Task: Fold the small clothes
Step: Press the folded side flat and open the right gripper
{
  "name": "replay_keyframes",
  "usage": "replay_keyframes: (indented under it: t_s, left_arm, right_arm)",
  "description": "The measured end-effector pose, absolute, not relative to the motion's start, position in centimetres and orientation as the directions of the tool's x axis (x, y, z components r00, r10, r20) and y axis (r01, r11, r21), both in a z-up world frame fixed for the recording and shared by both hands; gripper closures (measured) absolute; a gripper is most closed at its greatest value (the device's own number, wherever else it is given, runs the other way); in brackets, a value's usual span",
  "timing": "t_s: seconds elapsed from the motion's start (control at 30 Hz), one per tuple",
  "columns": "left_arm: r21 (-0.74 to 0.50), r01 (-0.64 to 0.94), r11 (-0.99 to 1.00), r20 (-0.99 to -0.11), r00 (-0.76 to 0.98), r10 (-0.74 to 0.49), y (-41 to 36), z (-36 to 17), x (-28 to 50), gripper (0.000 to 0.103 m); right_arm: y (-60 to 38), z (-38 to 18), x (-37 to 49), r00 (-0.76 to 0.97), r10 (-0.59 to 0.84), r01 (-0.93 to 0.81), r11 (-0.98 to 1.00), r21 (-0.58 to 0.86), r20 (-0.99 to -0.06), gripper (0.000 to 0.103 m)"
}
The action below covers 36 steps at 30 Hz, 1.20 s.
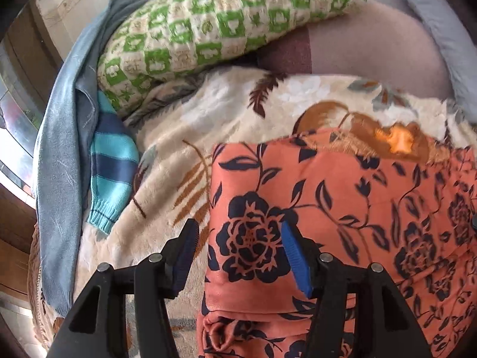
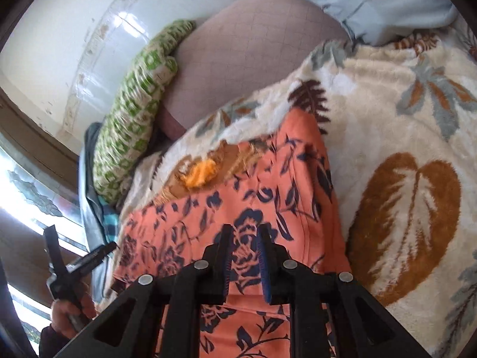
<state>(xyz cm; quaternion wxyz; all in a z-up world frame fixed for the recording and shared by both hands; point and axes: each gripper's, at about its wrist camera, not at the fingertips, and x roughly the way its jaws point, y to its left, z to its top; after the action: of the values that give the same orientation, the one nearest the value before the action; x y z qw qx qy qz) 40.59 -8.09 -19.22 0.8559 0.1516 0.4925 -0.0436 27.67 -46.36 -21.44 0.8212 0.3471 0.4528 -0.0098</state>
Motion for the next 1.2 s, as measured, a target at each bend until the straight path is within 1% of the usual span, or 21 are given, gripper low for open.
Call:
replay_keyframes:
  t_s: [0.03, 0.07, 0.1, 0.13, 0.23, 0.27, 0.3, 0.37, 0.4, 0.43, 0.5, 0.57, 0.67, 0.87, 0.93, 0.97, 1.0, 1.03, 1.1, 1.2]
  left_arm:
    - [0.243, 0.211, 0.947, -0.874, 0.472, 0.119, -8.0, -20.7, 40.9, 0.044]
    - [0.222, 0.196, 0.955, -0.888, 0.445, 0.116, -7.4, -21.6, 41.0, 0.043]
    - [0.177, 0.169, 0.969, -0.884, 0.461, 0.081, -6.6, -21.4, 40.7, 0.043]
    - [0.155, 0.159, 0.975, -0.885, 0.46, 0.066, -6.1, -21.3, 40.5, 0.043]
    - [0.168, 0.183, 0.969, -0.88, 0.47, 0.064, -5.6, -21.2, 39.6, 0.041]
    - [0.173, 0.183, 0.968, -0.877, 0.476, 0.067, -5.4, -21.3, 39.5, 0.037]
    - [0.166, 0.176, 0.97, -0.876, 0.478, 0.063, -5.2, -21.4, 39.4, 0.036]
    - [0.116, 0.149, 0.982, -0.886, 0.462, 0.035, -4.5, -21.1, 39.2, 0.036]
    - [0.088, 0.134, 0.987, -0.893, 0.45, 0.018, -4.2, -21.0, 38.8, 0.036]
    - [0.064, 0.129, 0.99, -0.898, 0.439, 0.001, -3.8, -20.6, 38.4, 0.036]
    - [0.036, 0.136, 0.99, -0.897, 0.442, -0.028, -3.1, -19.3, 36.5, 0.036]
    - [0.036, 0.144, 0.989, -0.887, 0.461, -0.035, -2.0, -18.0, 33.8, 0.035]
    - [0.033, 0.145, 0.989, -0.882, 0.469, -0.04, 0.8, -16.3, 29.2, 0.033]
    - [0.041, 0.1, 0.994, -0.882, 0.472, -0.011, 7.7, -14.5, 21.0, 0.026]
    - [0.029, 0.114, 0.993, -0.89, 0.455, -0.026, 9.1, -14.6, 18.8, 0.024]
    - [0.022, 0.126, 0.992, -0.895, 0.444, -0.037, 9.6, -14.8, 17.8, 0.024]
    - [0.018, 0.136, 0.991, -0.9, 0.435, -0.043, 9.8, -15.0, 16.8, 0.024]
    - [0.014, 0.145, 0.989, -0.904, 0.425, -0.05, 9.9, -15.3, 15.9, 0.024]
    - [-0.004, 0.168, 0.986, -0.909, 0.411, -0.074, 10.0, -15.8, 14.3, 0.024]
    - [-0.023, 0.21, 0.978, -0.913, 0.394, -0.106, 10.0, -16.9, 12.5, 0.024]
  right_arm:
    - [-46.5, -23.2, 27.9, 0.539, 0.318, 0.367, 0.745, 0.557, -0.78, 0.086]
    - [-46.9, -23.7, 27.7, 0.563, 0.34, 0.369, 0.712, 0.597, -0.753, 0.086]
    - [-47.3, -23.5, 27.6, 0.575, 0.347, 0.368, 0.698, 0.614, -0.741, 0.086]
    - [-47.3, -23.1, 27.7, 0.563, 0.35, 0.367, 0.706, 0.605, -0.749, 0.086]
    - [-46.7, -21.4, 27.3, 0.617, 0.327, 0.307, 0.738, 0.601, -0.716, 0.085]
    - [-46.3, -21.2, 27.5, 0.62, 0.339, 0.283, 0.744, 0.605, -0.707, 0.084]
    - [-45.8, -21.3, 27.8, 0.608, 0.353, 0.269, 0.751, 0.603, -0.711, 0.084]
    - [-44.6, -22.9, 28.6, 0.516, 0.372, 0.281, 0.777, 0.563, -0.771, 0.084]
    - [-44.2, -23.5, 28.8, 0.5, 0.373, 0.277, 0.786, 0.553, -0.781, 0.084]
    - [-44.2, -23.1, 28.5, 0.527, 0.361, 0.27, 0.787, 0.555, -0.769, 0.084]
    - [-44.4, -22.4, 28.4, 0.511, 0.372, 0.28, 0.78, 0.56, -0.775, 0.084]
    - [-44.4, -21.4, 27.6, 0.545, 0.388, 0.254, 0.768, 0.588, -0.743, 0.084]
    - [-44.1, -19.6, 25.9, 0.584, 0.377, 0.216, 0.782, 0.585, -0.719, 0.084]
    - [-42.8, -15.1, 20.4, 0.705, 0.296, 0.16, 0.819, 0.552, -0.644, 0.083]
    - [-42.2, -13.6, 18.5, 0.732, 0.262, 0.151, 0.838, 0.525, -0.628, 0.072]
    - [-41.8, -13.1, 17.5, 0.742, 0.248, 0.147, 0.846, 0.512, -0.623, 0.049]
    - [-41.5, -12.7, 16.1, 0.755, 0.236, 0.146, 0.85, 0.507, -0.612, 0.019]
    - [-41.4, -12.4, 14.5, 0.772, 0.225, 0.148, 0.846, 0.512, -0.594, 0.015]
    - [-41.3, -12.2, 11.9, 0.779, 0.244, 0.14, 0.829, 0.541, -0.577, 0.015]
    - [-41.9, -12.3, 8.3, 0.771, 0.252, 0.164, 0.81, 0.564, -0.586, 0.015]
